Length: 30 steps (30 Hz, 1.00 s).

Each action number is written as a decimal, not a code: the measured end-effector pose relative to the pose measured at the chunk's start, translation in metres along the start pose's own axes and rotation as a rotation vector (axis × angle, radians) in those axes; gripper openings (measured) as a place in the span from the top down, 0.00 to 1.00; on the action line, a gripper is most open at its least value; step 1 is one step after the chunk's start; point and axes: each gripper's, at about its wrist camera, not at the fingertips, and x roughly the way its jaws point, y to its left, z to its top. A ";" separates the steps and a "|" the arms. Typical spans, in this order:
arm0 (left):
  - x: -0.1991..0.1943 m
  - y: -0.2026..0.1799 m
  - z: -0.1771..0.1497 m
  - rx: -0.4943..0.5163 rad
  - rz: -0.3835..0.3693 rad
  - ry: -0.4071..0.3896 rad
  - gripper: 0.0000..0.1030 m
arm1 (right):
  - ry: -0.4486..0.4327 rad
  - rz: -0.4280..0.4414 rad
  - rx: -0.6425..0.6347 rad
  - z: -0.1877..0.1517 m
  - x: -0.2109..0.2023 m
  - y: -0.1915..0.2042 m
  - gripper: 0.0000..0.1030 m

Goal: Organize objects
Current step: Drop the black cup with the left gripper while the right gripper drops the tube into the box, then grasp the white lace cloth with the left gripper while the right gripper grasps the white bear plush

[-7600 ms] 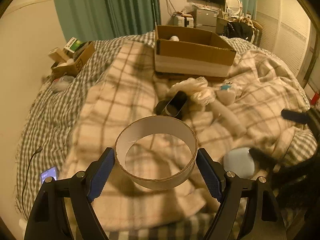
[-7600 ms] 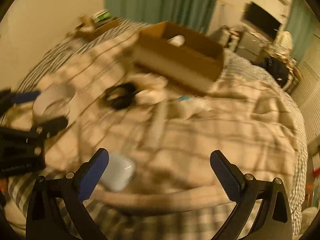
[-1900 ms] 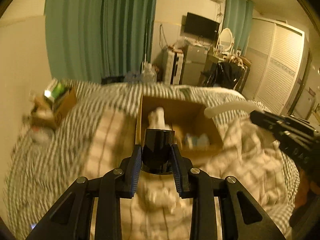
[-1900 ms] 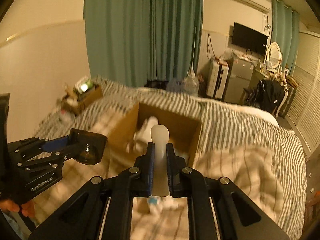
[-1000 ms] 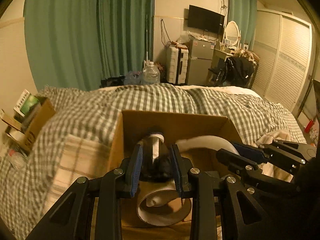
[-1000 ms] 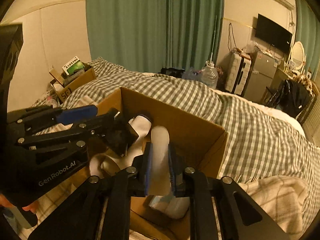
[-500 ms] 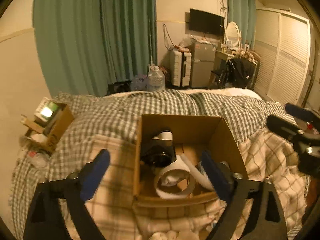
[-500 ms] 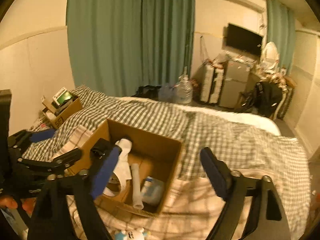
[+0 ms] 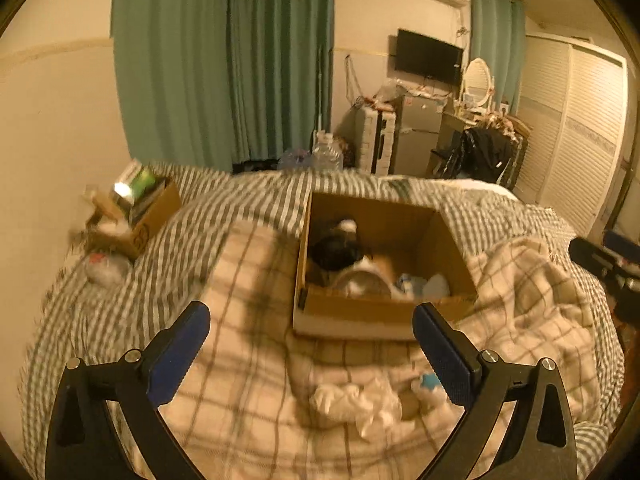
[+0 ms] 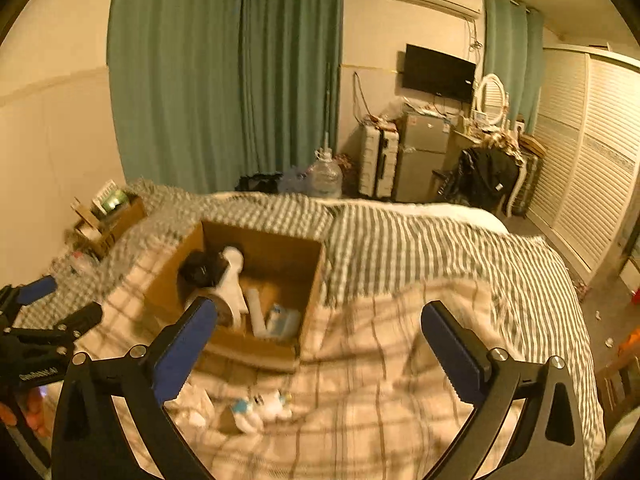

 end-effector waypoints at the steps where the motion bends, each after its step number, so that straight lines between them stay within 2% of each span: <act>1: 0.005 0.000 -0.008 -0.011 -0.003 0.013 0.00 | 0.012 -0.017 -0.007 -0.011 0.005 0.003 0.00; 6: 0.041 -0.005 -0.050 -0.020 -0.011 0.105 0.00 | 0.115 0.016 0.002 -0.055 0.048 0.013 0.00; 12: 0.082 -0.024 -0.091 0.056 -0.044 0.218 0.00 | 0.216 0.005 -0.012 -0.088 0.095 0.018 0.00; 17: 0.108 -0.036 -0.109 0.066 -0.124 0.298 0.02 | 0.259 0.010 0.027 -0.098 0.117 0.016 0.00; 19: 0.115 -0.041 -0.112 0.079 -0.141 0.308 0.13 | 0.262 0.009 0.026 -0.100 0.121 0.018 0.00; 20: 0.117 -0.045 -0.114 0.089 -0.148 0.316 0.28 | 0.264 0.011 0.022 -0.100 0.122 0.019 0.00; 21: 0.120 -0.047 -0.116 0.095 -0.158 0.322 0.49 | 0.266 0.011 0.018 -0.099 0.123 0.020 0.00; 23: 0.125 -0.046 -0.121 0.090 -0.196 0.351 0.75 | 0.266 0.009 0.008 -0.099 0.122 0.022 0.00; 26: 0.115 -0.039 -0.118 0.066 -0.197 0.331 0.84 | 0.255 0.010 -0.002 -0.099 0.118 0.024 0.00; 30: 0.086 -0.022 -0.102 0.030 -0.176 0.262 0.84 | 0.239 0.032 -0.018 -0.096 0.111 0.029 0.00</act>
